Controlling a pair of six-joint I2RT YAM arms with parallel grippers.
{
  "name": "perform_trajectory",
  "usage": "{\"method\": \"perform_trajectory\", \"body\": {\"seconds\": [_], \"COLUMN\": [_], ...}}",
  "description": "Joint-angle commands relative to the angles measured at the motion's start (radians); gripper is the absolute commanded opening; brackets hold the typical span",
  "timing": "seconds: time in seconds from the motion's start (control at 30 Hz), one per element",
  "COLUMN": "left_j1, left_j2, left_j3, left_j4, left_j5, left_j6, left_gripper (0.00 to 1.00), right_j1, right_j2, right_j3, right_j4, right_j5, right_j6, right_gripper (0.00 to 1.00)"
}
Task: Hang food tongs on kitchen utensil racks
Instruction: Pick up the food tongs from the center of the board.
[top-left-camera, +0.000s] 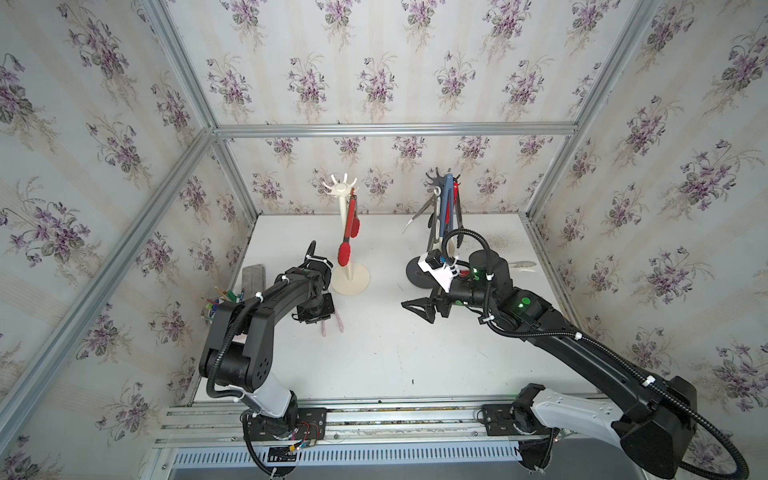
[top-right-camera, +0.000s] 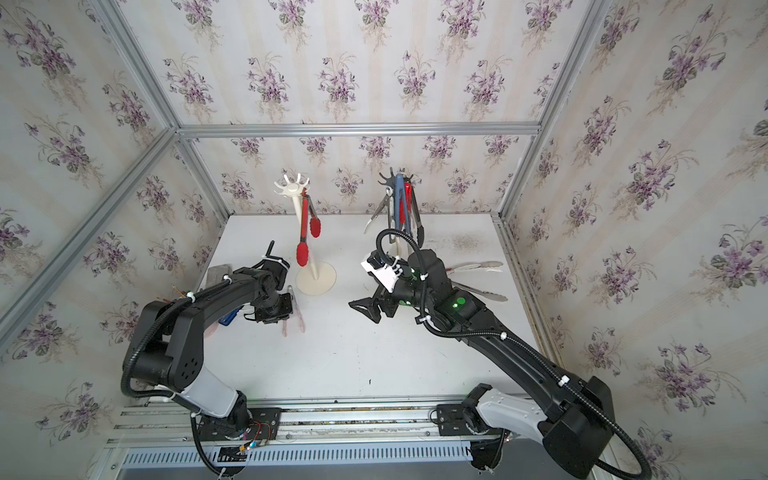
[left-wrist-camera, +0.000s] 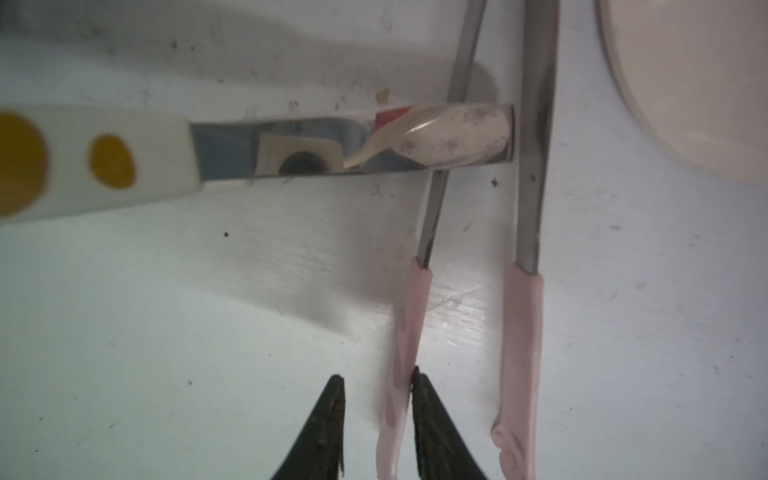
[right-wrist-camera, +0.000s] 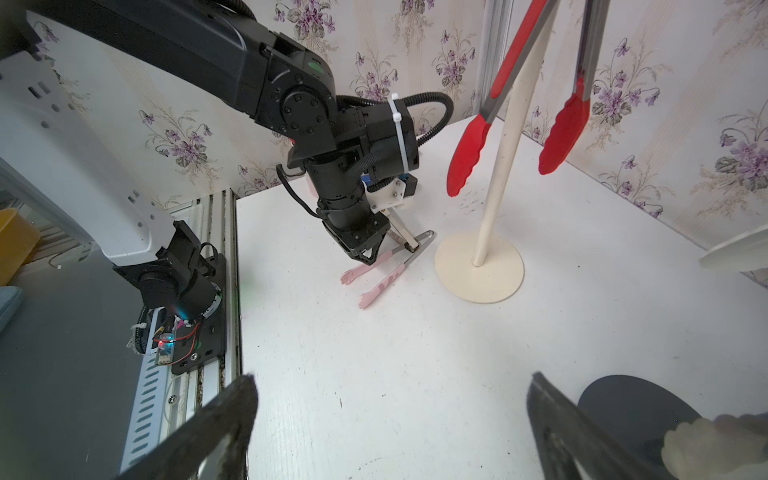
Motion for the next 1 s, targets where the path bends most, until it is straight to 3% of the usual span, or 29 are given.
{"method": "perform_trajectory", "body": {"seconds": [0.0, 0.23, 0.53, 0.97], "left_j1": [-0.01, -0.014, -0.016, -0.013], "left_j2": [0.038, 0.012, -0.14, -0.428], "left_j3": [0.015, 0.011, 0.007, 0.018], "left_j4": [0.015, 0.017, -0.003, 0.032], "left_j5": [-0.001, 0.011, 0.09, 0.244], "left_j6": [-0.003, 0.015, -0.011, -0.141], "left_gripper": [0.18, 0.0, 0.0, 0.0], "right_j1": [0.002, 0.002, 0.001, 0.001], "right_j2": [-0.002, -0.019, -0.023, -0.038], "right_j3": [0.005, -0.002, -0.011, -0.034], "right_j4": [0.017, 0.008, 0.011, 0.012], "right_j5": [-0.003, 0.013, 0.024, 0.029], "right_j6": [0.001, 0.0, -0.005, -0.005], "right_gripper": [1.0, 1.0, 1.0, 1.0]}}
